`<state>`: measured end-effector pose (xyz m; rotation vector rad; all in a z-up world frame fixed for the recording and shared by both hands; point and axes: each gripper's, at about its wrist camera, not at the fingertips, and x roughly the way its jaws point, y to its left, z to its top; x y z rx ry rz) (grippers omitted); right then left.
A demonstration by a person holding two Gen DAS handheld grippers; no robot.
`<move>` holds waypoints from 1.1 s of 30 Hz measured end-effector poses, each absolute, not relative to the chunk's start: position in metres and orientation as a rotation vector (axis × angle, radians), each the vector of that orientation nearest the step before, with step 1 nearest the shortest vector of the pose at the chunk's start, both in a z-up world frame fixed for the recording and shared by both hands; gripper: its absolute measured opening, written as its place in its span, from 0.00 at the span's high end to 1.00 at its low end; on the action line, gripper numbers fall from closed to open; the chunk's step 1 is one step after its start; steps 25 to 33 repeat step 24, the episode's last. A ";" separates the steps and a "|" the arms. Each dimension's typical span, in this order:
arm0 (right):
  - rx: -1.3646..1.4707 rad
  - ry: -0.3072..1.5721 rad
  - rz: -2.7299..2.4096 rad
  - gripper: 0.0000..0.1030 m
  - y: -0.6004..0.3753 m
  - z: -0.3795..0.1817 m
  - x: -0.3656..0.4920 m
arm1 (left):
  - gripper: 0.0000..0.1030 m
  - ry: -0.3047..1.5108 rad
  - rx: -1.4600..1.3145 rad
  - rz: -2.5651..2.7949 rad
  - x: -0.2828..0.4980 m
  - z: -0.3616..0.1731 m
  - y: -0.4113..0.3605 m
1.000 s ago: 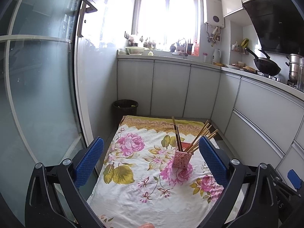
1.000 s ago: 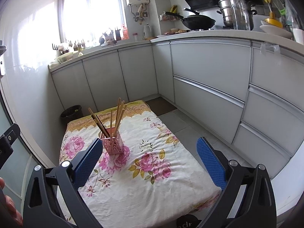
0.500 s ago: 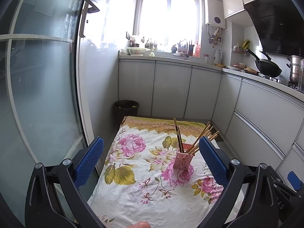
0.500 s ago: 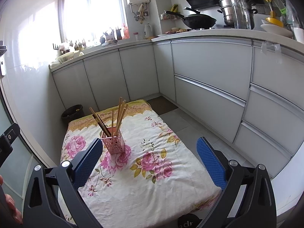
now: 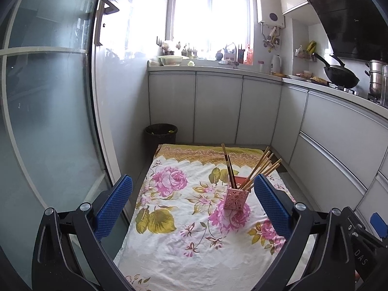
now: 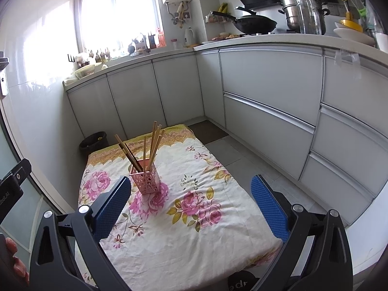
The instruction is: Organize utensils
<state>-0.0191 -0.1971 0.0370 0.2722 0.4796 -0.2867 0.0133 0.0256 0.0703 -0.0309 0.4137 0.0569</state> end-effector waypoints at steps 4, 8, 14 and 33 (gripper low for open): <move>0.282 0.481 -0.289 0.06 -0.199 0.036 -0.020 | 0.07 0.392 -0.040 0.048 0.012 0.071 0.026; 0.292 0.484 -0.293 0.06 -0.202 0.035 -0.021 | 0.07 0.354 -0.040 0.034 0.008 0.075 0.026; 0.304 0.477 -0.299 0.07 -0.206 0.036 -0.022 | 0.07 0.325 -0.032 0.027 0.006 0.075 0.025; 0.301 0.464 -0.307 0.06 -0.208 0.037 -0.024 | 0.07 0.391 -0.032 0.027 0.013 0.068 0.025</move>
